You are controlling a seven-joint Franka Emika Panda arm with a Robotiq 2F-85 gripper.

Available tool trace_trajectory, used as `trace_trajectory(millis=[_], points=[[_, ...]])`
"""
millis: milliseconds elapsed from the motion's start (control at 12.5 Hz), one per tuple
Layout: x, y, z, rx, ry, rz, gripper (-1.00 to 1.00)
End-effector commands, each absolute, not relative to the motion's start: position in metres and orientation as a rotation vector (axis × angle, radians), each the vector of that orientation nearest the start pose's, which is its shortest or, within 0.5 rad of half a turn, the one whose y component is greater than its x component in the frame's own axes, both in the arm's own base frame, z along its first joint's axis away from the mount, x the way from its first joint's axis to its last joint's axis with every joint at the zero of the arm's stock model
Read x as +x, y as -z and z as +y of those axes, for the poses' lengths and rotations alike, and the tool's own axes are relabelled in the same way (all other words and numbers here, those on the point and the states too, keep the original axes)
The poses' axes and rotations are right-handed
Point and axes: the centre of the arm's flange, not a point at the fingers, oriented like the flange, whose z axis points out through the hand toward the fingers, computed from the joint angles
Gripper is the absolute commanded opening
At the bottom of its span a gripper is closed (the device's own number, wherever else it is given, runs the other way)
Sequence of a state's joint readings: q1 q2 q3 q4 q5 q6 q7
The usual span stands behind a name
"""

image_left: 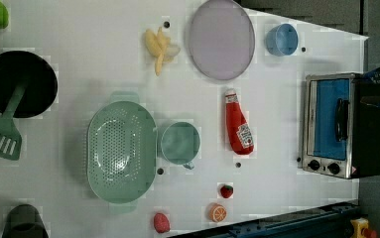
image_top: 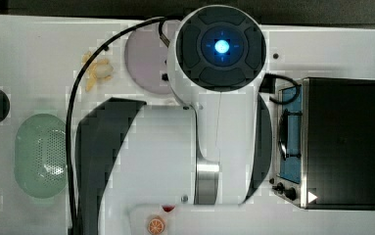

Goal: Pick Ketchup from the table and place it in strainer.

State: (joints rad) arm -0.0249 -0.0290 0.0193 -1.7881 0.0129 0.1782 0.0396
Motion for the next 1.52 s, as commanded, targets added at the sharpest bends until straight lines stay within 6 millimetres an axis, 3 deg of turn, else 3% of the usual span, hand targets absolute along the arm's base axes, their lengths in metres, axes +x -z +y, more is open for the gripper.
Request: trace_trajectory(millis=[80, 240, 480, 800, 1120, 1520], points=[[0.454, -0.609, -0.024, -2.847, -0.131, 1.371, 0.59], [0.456, -0.598, -0.02, -2.861, -0.162, 1.358, 1.0], [0.467, -0.56, -0.008, -2.94, -0.231, 1.212, 1.0], [0.493, -0.484, 0.007, -3.028, -0.25, 0.941, 1.0], [0.51, -0.399, 0.016, -3.096, -0.222, 0.532, 1.0], [0.51, -0.306, 0.019, -3.101, -0.233, -0.008, 1.0]])
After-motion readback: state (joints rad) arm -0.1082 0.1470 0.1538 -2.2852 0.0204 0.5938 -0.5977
